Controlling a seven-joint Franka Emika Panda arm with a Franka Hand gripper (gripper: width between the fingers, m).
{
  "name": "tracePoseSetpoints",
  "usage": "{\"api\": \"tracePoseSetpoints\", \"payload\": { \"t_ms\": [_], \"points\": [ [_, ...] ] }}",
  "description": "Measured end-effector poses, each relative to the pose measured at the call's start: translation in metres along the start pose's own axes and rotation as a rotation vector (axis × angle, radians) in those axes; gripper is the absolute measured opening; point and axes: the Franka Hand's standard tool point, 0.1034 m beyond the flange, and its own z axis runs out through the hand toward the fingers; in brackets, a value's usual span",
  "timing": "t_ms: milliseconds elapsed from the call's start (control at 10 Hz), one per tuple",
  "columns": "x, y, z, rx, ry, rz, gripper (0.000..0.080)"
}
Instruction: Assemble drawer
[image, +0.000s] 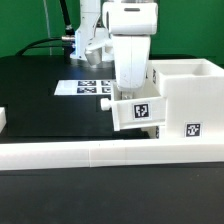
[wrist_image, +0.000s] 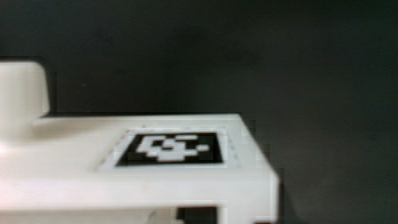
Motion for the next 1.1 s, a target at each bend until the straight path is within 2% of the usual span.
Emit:
{"api": "tracePoseSetpoints", "payload": {
  "t_ms": [500, 1000, 1100],
  "points": [
    [-0.0022, 0.0041, -0.0021, -0.019, -0.029, -0.118, 0.0044],
    [-0.0004, 0.0027, -0.0017, -0.013, -0.038, -0.073, 0.0059],
    [0.0014, 0.0031, -0.0030, -0.015, -0.037, -0.075, 0.0250]
  ]
}}
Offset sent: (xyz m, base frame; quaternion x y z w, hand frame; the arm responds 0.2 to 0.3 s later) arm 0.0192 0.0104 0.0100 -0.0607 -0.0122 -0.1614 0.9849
